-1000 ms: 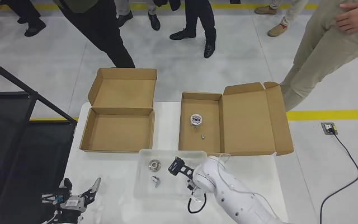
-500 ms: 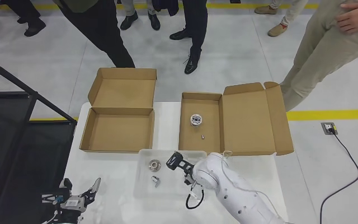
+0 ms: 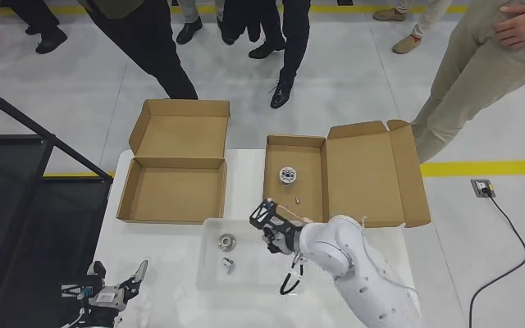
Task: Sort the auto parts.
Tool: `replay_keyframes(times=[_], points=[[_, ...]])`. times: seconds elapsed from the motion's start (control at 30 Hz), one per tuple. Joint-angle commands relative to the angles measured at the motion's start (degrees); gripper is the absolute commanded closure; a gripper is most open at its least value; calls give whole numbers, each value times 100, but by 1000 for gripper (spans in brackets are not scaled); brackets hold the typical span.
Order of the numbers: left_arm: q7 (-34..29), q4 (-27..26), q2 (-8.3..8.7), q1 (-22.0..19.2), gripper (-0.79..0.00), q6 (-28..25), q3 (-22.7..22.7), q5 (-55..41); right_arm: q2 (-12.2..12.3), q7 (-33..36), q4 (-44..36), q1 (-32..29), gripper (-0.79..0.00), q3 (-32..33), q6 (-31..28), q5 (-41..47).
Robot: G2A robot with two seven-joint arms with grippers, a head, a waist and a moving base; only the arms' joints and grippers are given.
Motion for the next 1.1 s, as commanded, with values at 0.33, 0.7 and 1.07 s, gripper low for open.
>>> replay_keyframes(times=[0.33,0.7,1.07], points=[[0,0,0,0,-785,0,0,0,63,-2166,323,-195,0,991,-811,1937],[0,0,0,0,-785,0,0,0,72,-3404,1881,-34,0,1398,-3334,4633],[0,0,0,0,-785,0,0,0,140,-2310,2131,102,0,1295,-3869,7100]])
